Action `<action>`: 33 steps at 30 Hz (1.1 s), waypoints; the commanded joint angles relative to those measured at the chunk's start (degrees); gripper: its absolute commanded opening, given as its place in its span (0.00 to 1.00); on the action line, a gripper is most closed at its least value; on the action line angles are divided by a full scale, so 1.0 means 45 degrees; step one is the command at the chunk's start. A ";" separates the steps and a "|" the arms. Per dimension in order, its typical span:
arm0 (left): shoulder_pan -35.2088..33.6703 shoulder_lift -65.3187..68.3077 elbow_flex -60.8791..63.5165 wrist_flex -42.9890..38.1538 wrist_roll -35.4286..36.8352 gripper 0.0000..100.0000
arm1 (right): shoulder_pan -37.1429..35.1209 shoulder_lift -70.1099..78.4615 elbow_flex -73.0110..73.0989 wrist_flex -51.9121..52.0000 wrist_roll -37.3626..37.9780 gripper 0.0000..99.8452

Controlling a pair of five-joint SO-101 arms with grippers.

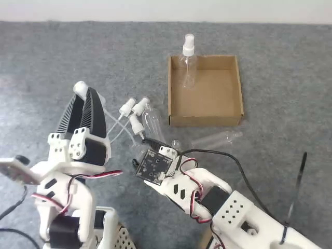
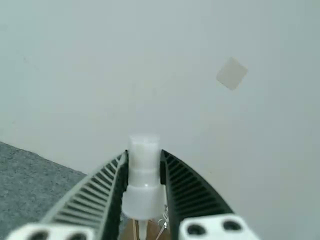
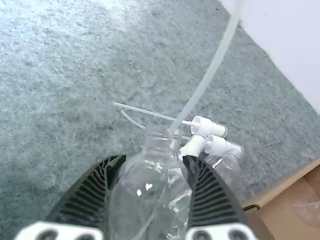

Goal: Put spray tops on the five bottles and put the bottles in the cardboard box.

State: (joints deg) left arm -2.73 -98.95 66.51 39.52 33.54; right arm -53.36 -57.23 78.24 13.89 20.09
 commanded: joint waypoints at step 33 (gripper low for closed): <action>-0.1407 -0.0039 0.2725 0.3067 -0.6134 0.01 | 2.1499 1.1673 -1.0178 0.8313 0.7893 0.01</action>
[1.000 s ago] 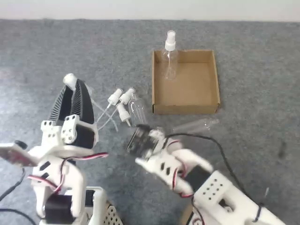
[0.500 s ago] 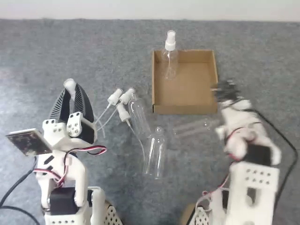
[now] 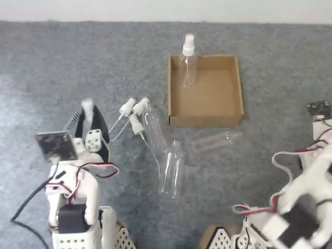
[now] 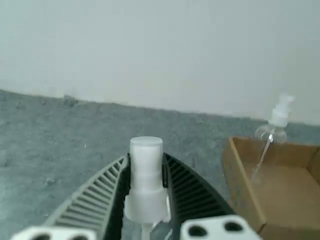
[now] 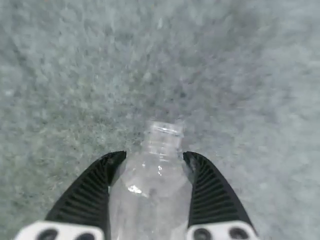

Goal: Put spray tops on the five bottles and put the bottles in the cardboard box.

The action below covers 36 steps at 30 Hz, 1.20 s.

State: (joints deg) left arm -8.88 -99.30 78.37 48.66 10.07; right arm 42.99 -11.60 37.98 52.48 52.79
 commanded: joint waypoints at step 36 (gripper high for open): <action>-0.0020 -0.0059 0.1846 0.0762 -0.1993 0.01 | -0.0361 0.2413 -0.5079 0.6535 0.2598 0.24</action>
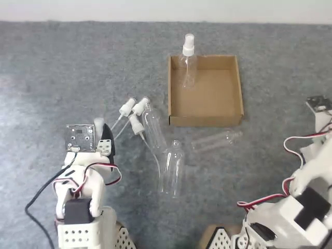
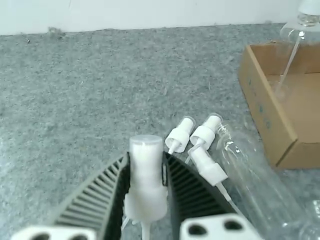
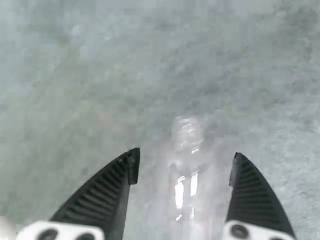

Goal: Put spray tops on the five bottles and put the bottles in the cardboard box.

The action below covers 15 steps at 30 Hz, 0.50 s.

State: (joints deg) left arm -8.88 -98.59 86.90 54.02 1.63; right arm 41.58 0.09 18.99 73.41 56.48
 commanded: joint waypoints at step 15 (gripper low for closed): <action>-0.0020 -0.0215 -0.0049 -0.0430 -0.0117 0.01 | 0.1631 -0.0068 0.0430 0.0420 0.3067 0.24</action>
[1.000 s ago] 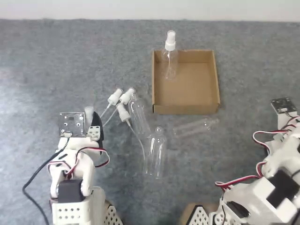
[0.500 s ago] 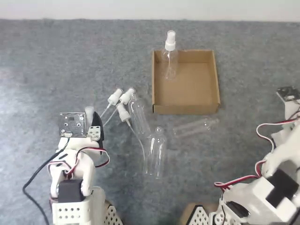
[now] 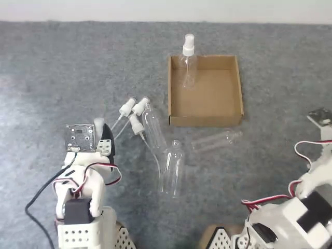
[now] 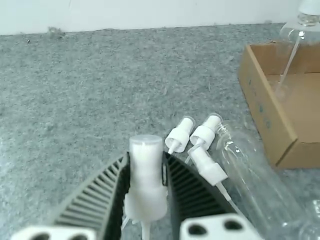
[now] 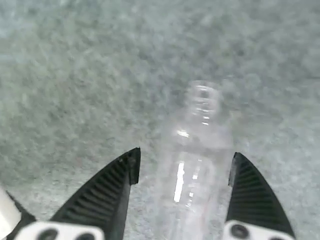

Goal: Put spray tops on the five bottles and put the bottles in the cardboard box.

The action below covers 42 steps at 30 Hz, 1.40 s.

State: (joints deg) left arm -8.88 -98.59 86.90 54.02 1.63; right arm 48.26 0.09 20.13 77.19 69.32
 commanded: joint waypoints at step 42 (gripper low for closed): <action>-0.0020 -0.0215 0.0049 -0.0449 -0.0117 0.01 | -0.0166 -0.0088 0.2344 -0.3331 -0.0449 0.03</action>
State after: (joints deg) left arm -8.88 -98.59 87.69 54.02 1.63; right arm 47.91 0.09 32.97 64.88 75.91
